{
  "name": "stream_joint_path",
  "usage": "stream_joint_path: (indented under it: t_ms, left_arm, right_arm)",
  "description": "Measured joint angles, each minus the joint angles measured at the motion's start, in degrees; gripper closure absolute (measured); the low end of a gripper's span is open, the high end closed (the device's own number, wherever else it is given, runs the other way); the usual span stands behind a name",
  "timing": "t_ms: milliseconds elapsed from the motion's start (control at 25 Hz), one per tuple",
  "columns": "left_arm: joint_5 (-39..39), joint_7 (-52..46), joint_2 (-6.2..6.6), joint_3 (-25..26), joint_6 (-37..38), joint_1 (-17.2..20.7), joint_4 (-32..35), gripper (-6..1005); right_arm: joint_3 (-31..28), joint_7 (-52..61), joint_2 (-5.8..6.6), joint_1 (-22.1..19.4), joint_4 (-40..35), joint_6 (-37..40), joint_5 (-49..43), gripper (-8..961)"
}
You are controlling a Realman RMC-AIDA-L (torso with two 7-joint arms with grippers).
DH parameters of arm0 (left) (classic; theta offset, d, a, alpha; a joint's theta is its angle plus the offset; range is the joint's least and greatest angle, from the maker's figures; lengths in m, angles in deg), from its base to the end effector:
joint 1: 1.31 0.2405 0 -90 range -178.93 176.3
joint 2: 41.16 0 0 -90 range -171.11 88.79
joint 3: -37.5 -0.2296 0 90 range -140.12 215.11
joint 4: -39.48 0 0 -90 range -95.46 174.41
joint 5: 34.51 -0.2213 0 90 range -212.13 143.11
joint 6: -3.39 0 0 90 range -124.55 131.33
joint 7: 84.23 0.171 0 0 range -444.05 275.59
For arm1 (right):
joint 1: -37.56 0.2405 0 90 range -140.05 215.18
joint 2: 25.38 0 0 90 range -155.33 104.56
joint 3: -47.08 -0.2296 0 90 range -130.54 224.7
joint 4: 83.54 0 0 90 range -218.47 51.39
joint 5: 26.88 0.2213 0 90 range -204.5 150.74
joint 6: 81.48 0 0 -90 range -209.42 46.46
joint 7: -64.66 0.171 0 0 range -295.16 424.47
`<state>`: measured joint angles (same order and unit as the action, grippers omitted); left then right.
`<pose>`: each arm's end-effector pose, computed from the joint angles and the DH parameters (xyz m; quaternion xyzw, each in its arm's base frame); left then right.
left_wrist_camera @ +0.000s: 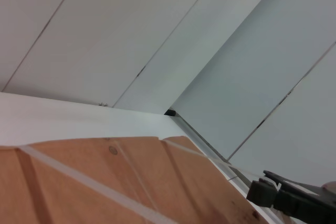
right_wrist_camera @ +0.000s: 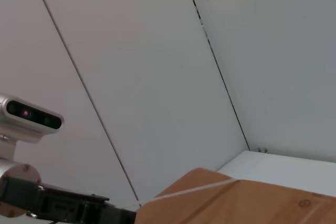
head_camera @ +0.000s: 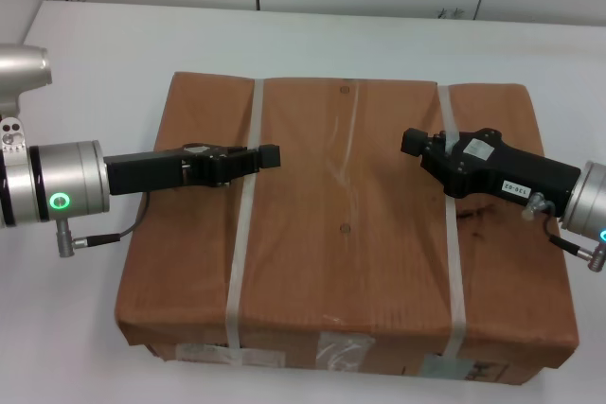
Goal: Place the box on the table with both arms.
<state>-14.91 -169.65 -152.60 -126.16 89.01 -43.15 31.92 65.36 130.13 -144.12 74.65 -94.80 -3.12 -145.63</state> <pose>-0.2451 0.3416 -0.0358 -0.8558 -0.4142 -0.3028 0.0657 0.2402 0.3450 -0.0627 -0.8823 0.2921 0.3233 0.1783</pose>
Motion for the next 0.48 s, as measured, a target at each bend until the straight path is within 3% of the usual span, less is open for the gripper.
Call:
stream_joint_path:
  t_ms: [480]
  left_arm:
    - [0.0,0.0,-0.09,-0.2,-0.2,0.0,0.0,915]
  right_arm:
    - [0.0,0.0,0.00,0.0,0.1,-0.2,0.0,940]
